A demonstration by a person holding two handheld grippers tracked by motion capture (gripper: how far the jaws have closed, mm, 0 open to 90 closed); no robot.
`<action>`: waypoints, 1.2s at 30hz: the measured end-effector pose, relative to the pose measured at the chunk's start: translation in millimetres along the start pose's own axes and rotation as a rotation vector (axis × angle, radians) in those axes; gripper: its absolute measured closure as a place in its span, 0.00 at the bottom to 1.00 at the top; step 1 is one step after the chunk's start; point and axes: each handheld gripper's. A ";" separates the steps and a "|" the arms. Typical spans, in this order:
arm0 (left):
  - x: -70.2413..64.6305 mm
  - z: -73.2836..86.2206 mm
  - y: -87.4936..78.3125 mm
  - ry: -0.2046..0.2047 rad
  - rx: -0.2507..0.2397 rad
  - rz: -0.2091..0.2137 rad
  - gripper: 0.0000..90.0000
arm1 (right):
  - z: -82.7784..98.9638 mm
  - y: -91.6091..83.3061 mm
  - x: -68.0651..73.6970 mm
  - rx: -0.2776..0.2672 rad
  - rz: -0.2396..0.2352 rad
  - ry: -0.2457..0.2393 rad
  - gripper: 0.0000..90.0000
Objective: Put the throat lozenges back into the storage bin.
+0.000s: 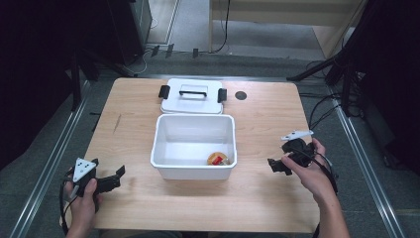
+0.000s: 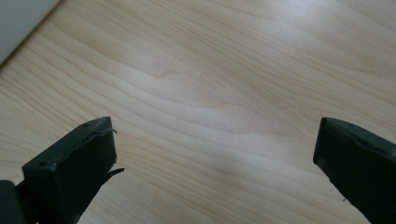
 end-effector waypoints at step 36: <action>0.1 0.1 -0.4 -0.004 -0.001 -0.004 0.00 | 111.6 2.4 -23.6 -0.235 0.065 0.192 0.00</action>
Point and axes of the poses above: each handheld gripper's, and its own axes: y roughly forward along the jaws, z roughly out of its underside, x roughly to its left, and after that the axes turned 1 degree about z, right-handed
